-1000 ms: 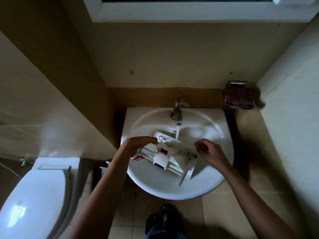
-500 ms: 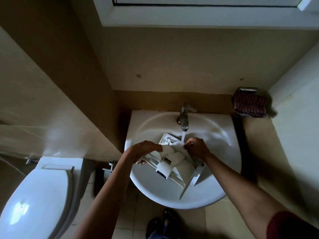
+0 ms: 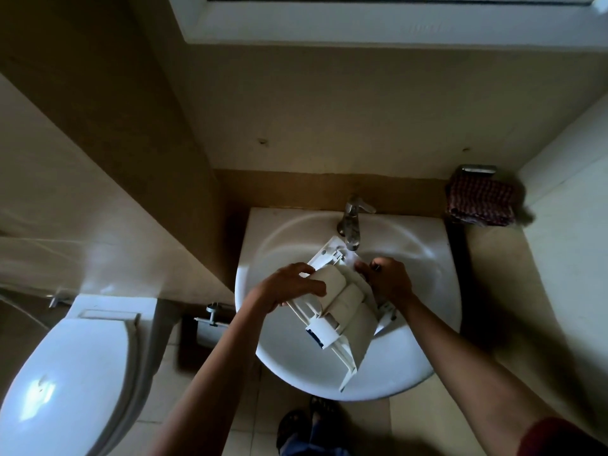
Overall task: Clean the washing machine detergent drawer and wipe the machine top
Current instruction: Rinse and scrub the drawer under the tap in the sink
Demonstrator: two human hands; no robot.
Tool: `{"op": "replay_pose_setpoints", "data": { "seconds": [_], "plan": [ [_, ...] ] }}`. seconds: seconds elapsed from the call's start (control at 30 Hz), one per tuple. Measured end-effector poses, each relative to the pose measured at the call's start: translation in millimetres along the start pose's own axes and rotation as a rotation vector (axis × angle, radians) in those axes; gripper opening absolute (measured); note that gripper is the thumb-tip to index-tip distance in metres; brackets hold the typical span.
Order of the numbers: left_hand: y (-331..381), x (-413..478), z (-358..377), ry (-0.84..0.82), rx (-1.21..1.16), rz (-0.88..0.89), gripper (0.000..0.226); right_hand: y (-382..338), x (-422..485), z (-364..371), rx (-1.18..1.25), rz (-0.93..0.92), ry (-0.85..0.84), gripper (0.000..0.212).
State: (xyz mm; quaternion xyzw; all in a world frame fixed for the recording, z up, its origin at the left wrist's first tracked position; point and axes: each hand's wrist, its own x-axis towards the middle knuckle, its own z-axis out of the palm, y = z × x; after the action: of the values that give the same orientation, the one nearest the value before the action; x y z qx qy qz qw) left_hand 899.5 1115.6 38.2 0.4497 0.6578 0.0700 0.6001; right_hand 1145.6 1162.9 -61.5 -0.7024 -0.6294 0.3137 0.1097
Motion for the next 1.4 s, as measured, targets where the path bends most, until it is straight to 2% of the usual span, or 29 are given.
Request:
{"op": "replay_pose_setpoints", "data": {
  "seconds": [0.13,0.23,0.3,0.4,0.57,0.7,0.8,0.97,1.17,1.3,1.33,1.4],
  "plan": [
    [2.0,0.8,0.2,-0.008,0.032,0.002,0.057,-12.8,3.1,-2.5,-0.075,-0.071,0.049,0.061],
    [-0.7,-1.2,-1.4,-0.035,0.003,-0.019,0.062,-27.0,6.8,0.1,-0.143,-0.154,0.042,0.048],
    [-4.2,-2.2,-2.7,-0.048,-0.014,-0.038,0.058,-32.8,10.2,3.0,-0.219,-0.162,0.035,0.039],
    [-10.2,-2.3,-3.9,-0.041,-0.018,-0.059,0.049,-35.8,10.5,7.4,-0.272,-0.167,0.043,0.035],
    [-18.7,-2.9,-4.4,-0.038,-0.073,-0.079,0.042,-38.4,4.9,11.2,-0.077,-0.108,0.046,0.050],
    [-27.9,-5.7,-4.5,-0.020,-0.119,-0.094,0.044,-31.3,2.2,16.7,0.086,-0.101,-0.008,0.018],
    [-33.1,-10.0,-1.5,-0.022,-0.114,-0.106,0.047,-30.9,0.6,17.7,0.157,-0.063,0.038,0.016],
    [-38.8,-19.3,4.2,-0.056,-0.106,-0.153,0.056,-37.2,0.3,27.2,0.113,-0.030,0.059,0.016],
    [-41.9,-25.5,4.8,-0.070,-0.136,-0.189,0.060,-28.0,4.4,13.1,0.153,-0.082,-0.202,0.017],
    [-40.4,-24.7,4.6,-0.055,-0.153,-0.197,0.059,-5.9,4.7,-6.0,0.221,-0.012,-0.442,0.024],
    [-40.3,-23.9,4.4,-0.054,-0.153,-0.203,0.059,-1.8,3.0,-8.2,0.261,0.007,-0.472,0.021],
    [-41.0,-22.4,5.2,-0.055,-0.151,-0.211,0.061,2.9,-0.9,-8.2,0.304,0.030,-0.431,0.014]
  ]
}}
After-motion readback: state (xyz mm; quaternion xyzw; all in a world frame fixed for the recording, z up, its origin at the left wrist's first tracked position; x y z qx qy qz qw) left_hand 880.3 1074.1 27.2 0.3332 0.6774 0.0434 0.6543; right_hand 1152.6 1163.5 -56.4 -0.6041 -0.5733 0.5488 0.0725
